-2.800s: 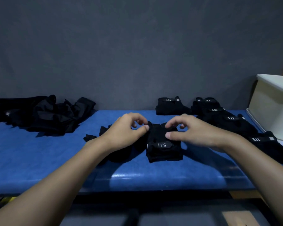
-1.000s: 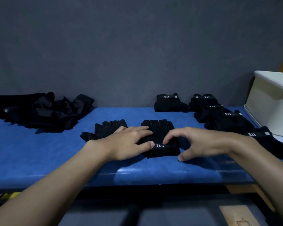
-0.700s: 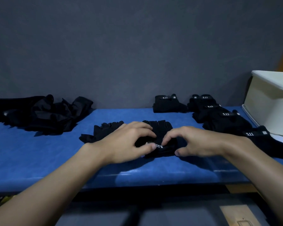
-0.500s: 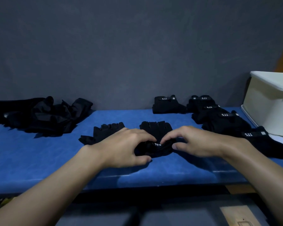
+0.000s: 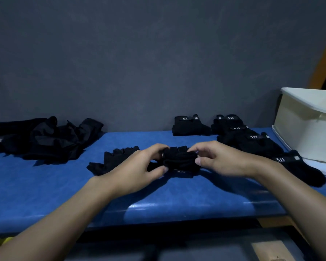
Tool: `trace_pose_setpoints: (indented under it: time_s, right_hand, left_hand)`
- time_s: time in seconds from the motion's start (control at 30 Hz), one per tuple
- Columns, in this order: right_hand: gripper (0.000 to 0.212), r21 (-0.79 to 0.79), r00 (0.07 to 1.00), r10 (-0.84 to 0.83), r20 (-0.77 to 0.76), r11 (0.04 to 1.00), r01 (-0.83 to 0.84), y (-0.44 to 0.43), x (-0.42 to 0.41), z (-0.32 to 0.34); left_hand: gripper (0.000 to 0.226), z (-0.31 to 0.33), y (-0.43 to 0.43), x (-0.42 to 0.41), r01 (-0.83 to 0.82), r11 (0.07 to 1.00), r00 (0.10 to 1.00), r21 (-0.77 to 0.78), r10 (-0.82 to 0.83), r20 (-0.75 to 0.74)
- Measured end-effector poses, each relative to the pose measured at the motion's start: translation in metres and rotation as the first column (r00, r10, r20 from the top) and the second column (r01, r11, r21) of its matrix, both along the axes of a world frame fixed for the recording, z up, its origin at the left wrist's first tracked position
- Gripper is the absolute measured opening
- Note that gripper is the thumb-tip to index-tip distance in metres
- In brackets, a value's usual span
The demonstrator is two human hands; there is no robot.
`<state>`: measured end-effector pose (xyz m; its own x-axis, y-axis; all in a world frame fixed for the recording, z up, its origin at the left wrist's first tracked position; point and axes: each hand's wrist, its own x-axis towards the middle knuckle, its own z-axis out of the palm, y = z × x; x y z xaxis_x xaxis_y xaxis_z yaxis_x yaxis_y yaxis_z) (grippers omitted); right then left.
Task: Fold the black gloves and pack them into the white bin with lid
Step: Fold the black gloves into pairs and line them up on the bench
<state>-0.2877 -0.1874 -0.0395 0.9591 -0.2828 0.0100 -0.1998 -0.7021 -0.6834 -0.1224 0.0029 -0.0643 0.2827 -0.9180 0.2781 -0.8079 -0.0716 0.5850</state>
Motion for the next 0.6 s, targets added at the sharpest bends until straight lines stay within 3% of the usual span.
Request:
trace_pose_setpoints:
  time_s: [0.13,0.23,0.3,0.43,0.6]
  right_hand:
    - [0.027,0.160,0.999,-0.028,0.045,0.987,0.021,-0.003,-0.010,0.005]
    - [0.050,0.226,1.000,0.003,0.005,0.974,-0.004,-0.002,-0.015,0.002]
    - [0.044,0.191,1.000,-0.012,0.021,0.982,0.008,-0.001,-0.012,-0.003]
    - [0.010,0.135,0.978,-0.152,0.144,0.982,0.133,-0.004,-0.001,-0.016]
    - [0.016,0.209,0.948,-0.263,0.181,0.952,0.224,-0.007,0.013,-0.024]
  left_hand:
    - [0.026,-0.005,-0.005,0.004,-0.069,0.996,0.986,-0.054,0.060,-0.155]
    - [0.016,-0.006,-0.012,0.005,-0.108,0.991,0.970,-0.082,0.087,-0.225]
    - [0.011,-0.007,-0.016,0.006,-0.125,0.988,0.959,-0.091,0.097,-0.266]
    - [0.008,-0.006,-0.022,0.003,-0.178,0.979,0.941,-0.101,0.139,-0.307]
    - [0.017,-0.008,-0.030,0.004,-0.275,0.956,0.907,-0.105,0.222,-0.357]
